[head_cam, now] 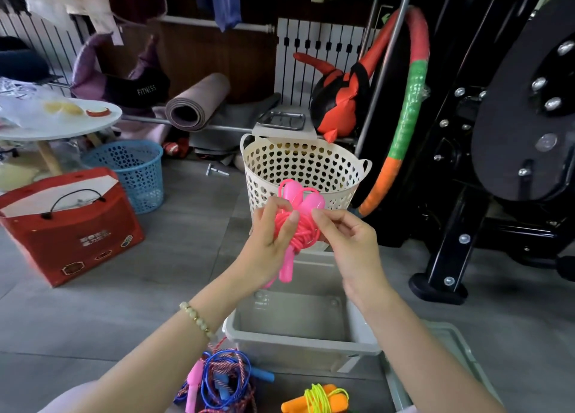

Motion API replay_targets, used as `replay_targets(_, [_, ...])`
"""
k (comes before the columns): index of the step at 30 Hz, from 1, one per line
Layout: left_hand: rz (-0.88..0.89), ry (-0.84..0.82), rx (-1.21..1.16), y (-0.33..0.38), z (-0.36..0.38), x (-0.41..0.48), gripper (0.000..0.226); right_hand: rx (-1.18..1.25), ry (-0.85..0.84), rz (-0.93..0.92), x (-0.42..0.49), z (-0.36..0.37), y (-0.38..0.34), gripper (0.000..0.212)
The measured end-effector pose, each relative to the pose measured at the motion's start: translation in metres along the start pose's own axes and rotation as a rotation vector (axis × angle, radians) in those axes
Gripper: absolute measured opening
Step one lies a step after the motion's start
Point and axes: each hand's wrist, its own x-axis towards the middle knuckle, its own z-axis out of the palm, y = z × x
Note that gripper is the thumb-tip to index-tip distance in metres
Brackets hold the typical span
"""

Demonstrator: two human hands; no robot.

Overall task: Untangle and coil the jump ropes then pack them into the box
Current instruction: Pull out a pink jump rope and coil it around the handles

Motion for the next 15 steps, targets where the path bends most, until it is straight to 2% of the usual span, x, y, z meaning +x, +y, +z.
replay_targets(5, [-0.017, -0.005, -0.010, 0.0030, -0.0040, 0.0004, 0.012, -0.009, -0.050, 0.048, 0.0008, -0.0040, -0.0005, 0.005])
replay_targets(10, [-0.056, -0.028, -0.181, 0.0087, -0.0011, -0.0025, 0.016, -0.202, -0.082, -0.063, 0.0003, -0.0091, 0.0020, 0.009])
replay_targets(15, [-0.081, 0.002, -0.264, 0.0099, 0.0028, -0.0029, 0.015, -0.142, -0.135, 0.024, 0.0027, -0.0079, 0.0014, 0.011])
